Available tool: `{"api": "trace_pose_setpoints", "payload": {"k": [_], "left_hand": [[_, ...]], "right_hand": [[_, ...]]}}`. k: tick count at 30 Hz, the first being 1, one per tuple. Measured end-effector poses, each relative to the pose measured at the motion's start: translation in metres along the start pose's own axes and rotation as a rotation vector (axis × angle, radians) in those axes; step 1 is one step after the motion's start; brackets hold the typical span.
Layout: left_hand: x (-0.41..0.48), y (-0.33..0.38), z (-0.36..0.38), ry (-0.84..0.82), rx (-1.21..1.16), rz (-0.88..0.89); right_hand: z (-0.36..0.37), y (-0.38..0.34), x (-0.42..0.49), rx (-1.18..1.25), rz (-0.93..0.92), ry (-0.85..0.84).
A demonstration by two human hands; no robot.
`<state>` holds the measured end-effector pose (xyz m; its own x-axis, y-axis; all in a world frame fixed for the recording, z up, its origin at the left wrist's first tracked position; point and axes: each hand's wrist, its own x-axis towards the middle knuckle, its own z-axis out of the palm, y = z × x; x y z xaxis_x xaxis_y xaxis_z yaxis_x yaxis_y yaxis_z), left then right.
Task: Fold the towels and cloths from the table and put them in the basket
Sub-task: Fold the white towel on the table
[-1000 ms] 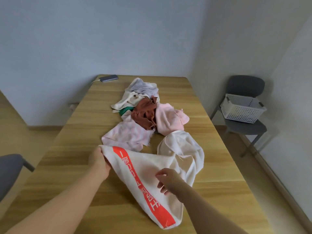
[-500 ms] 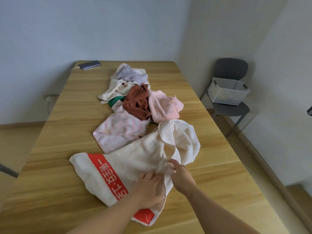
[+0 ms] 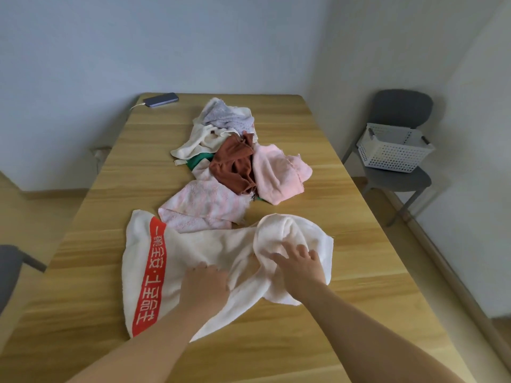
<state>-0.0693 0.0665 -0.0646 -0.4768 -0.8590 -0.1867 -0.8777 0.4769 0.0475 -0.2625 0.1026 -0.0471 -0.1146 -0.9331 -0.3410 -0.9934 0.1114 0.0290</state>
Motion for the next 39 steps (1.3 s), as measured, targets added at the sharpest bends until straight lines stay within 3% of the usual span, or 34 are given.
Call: {"api": "trace_pose_setpoints", "payload": {"k": [2,4,7,10,12,14,16,20,23,25,27,30,33,36,39], "left_hand": [[0.0,0.008,0.012,0.206,-0.153,0.136],[0.0,0.021,0.014,0.249,-0.289,0.208],[0.006,0.045,0.007,0.163,-0.421,0.123],[0.017,0.057,0.002,-0.021,-0.718,-0.091],[0.027,0.059,-0.001,-0.157,-0.78,-0.116],[0.036,0.059,-0.008,-0.206,-0.876,-0.134],[0.045,0.055,-0.021,-0.108,-0.985,-0.17],[0.046,0.038,-0.061,0.316,-1.083,-0.066],[0.03,0.037,-0.083,0.523,-0.89,0.174],[0.024,0.044,-0.083,0.461,-0.553,0.422],[0.015,0.063,-0.083,0.127,-0.273,0.528],[0.006,0.088,-0.068,-0.428,0.026,0.484],[0.003,0.099,-0.057,-0.648,-0.021,0.424],[0.006,0.095,-0.043,-0.484,-0.077,0.339],[0.007,0.086,-0.021,-0.334,-0.057,0.275]], "right_hand": [[0.004,0.002,-0.003,0.197,0.087,-0.01],[0.01,0.006,-0.008,0.357,0.194,0.068],[0.022,0.017,-0.016,0.659,0.402,0.181],[0.026,0.023,-0.018,1.074,0.54,-0.009],[0.027,0.024,-0.019,1.123,0.53,-0.132],[0.021,0.028,-0.018,1.242,0.538,-0.102],[0.007,0.033,-0.014,1.394,0.551,-0.002],[-0.037,0.049,-0.003,1.655,0.427,0.381],[-0.061,0.061,-0.015,1.703,0.316,0.558],[-0.055,0.07,-0.025,1.578,0.419,0.462],[-0.034,0.078,-0.032,1.449,0.603,0.294],[-0.01,0.081,-0.039,1.422,0.774,0.108],[0.001,0.076,-0.045,1.434,0.771,0.103],[0.002,0.067,-0.046,1.383,0.674,0.114],[0.006,0.051,-0.044,1.19,0.454,0.027]]}}
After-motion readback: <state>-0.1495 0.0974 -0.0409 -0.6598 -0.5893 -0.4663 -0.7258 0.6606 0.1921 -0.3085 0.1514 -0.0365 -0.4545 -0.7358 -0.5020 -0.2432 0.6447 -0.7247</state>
